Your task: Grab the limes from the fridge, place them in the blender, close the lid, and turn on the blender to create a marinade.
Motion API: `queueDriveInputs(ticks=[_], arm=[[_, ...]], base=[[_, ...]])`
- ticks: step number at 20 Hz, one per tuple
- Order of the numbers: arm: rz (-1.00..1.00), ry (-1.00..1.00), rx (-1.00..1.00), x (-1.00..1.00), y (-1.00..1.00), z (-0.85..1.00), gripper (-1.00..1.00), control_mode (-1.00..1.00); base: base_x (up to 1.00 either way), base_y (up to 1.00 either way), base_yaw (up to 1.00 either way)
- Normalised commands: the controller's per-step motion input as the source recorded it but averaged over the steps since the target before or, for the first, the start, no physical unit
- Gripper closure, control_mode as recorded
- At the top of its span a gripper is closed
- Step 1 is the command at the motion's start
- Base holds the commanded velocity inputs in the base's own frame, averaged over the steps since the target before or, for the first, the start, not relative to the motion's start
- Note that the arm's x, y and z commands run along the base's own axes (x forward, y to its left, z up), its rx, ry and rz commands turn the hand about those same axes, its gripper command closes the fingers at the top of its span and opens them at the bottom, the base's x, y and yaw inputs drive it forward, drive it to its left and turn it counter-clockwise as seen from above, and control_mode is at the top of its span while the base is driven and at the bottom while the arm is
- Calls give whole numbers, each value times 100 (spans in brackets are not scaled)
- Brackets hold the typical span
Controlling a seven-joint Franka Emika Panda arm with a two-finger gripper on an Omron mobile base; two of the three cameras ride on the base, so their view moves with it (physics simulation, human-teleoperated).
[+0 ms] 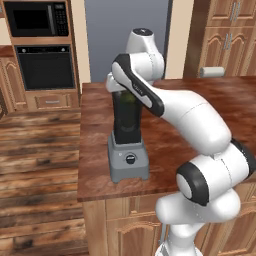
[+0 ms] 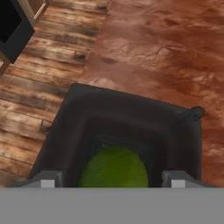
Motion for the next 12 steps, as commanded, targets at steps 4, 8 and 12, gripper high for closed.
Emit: queueDriveInputs(ticks=[4,8,12], arm=[[-1,-2,0,0,13,63,-100,-100],[-6,0,0,-26,-25,32,-100,-100],[-9,-1,0,-100,-100,-7,-100,-100]], base=[[0,0,0],[0,0,0],[0,0,0]])
